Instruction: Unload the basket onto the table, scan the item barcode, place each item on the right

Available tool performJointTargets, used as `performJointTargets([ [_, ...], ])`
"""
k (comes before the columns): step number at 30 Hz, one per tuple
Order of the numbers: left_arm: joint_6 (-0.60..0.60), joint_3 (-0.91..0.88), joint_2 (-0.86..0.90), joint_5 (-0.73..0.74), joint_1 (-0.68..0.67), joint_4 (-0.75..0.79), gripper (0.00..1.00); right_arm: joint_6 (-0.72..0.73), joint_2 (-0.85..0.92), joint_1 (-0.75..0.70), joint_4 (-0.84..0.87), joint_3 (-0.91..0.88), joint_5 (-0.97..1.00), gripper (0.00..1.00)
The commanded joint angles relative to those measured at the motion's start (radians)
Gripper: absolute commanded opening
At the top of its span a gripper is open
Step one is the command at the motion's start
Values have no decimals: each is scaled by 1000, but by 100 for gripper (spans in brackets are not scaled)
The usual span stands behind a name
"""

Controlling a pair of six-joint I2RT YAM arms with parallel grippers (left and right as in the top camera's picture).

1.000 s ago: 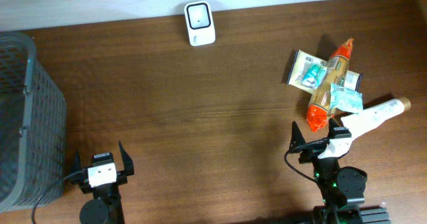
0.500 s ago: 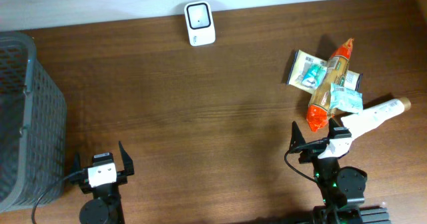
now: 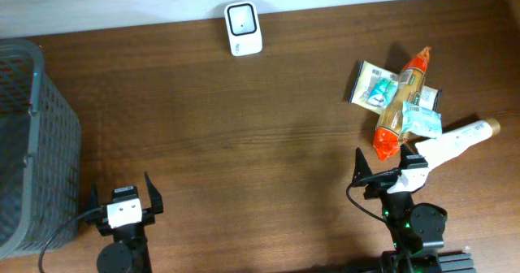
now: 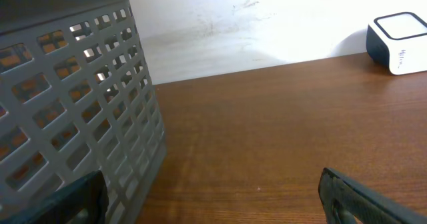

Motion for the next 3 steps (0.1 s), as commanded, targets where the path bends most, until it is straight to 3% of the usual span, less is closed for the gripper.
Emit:
performJointTargets([
  [1, 16, -6, -11, 0, 3, 0, 99, 2, -8, 6, -2, -7, -12, 98],
  [3, 16, -6, -11, 0, 3, 0, 99, 2, -8, 6, -2, -7, -12, 99],
])
